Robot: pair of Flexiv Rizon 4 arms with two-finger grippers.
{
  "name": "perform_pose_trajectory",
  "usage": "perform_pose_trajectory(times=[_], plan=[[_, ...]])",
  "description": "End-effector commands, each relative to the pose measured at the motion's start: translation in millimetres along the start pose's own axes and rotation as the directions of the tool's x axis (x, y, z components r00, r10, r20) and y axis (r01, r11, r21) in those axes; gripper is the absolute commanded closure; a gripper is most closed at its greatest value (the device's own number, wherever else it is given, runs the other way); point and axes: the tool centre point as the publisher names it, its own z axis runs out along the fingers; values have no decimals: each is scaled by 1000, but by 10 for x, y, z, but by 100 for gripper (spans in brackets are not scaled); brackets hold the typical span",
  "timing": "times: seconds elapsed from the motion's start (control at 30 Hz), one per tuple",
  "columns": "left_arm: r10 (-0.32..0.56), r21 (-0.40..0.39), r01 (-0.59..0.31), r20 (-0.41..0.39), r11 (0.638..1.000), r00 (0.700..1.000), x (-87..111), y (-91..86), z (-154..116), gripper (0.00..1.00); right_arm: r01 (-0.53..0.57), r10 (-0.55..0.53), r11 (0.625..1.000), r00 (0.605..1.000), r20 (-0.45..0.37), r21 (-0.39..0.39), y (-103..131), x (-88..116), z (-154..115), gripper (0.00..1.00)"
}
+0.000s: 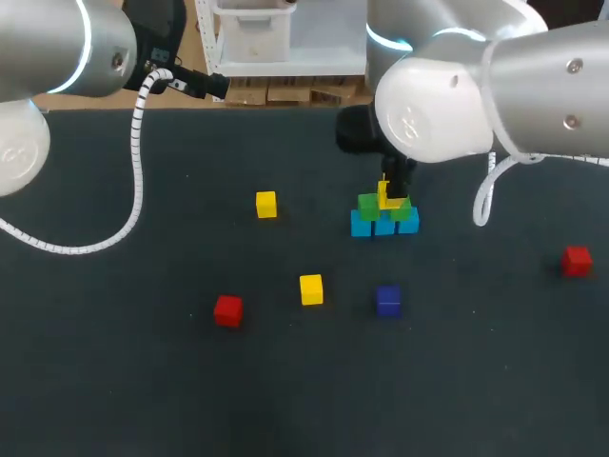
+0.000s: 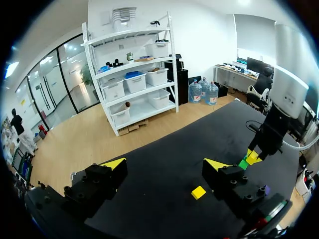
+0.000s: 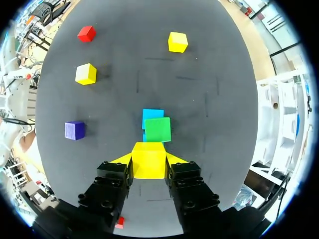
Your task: Place the blue cubes, place green cubes on the blue cubes, place the yellow cubes on the green cubes, then place the red cubes on the yellow cubes, and place purple cube on the red cubes.
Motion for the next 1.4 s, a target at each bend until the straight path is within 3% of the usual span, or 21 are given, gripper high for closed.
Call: perform_pose_trajectory(times=[0.03,0.77,0.93,1.03,1.1,1.13,1.17,1.2,1.4], plan=[[1,4,-1,1,1000,1000,0,11,3,0,-2,2,1000,1000,9,-23,-43,-13,-8,100],[1,4,-1,1,1000,1000,0,11,3,0,-10,10,999,1000,11,-38,-65,-32,38,99],[1,4,-1,1,1000,1000,0,11,3,0,-9,9,999,1000,6,-36,-45,-21,48,82],[1,4,-1,1,1000,1000,0,11,3,0,-9,9,999,1000,3,-35,-37,-18,51,63],[1,4,-1,1,1000,1000,0,11,3,0,-7,7,1000,1000,-1,-30,-31,-17,54,55],[1,4,-1,1,1000,1000,0,11,3,0,-8,8,1000,1000,-2,-28,-31,-17,54,39],[1,4,-1,1,1000,1000,0,11,3,0,-9,9,1000,1000,-4,-25,-30,-16,59,12],[1,4,-1,1,1000,1000,0,11,3,0,-11,11,1000,1000,-8,-22,-31,-15,65,0],[1,4,-1,1,1000,1000,0,11,3,0,-22,22,999,1000,-6,-26,-35,-13,69,0]])
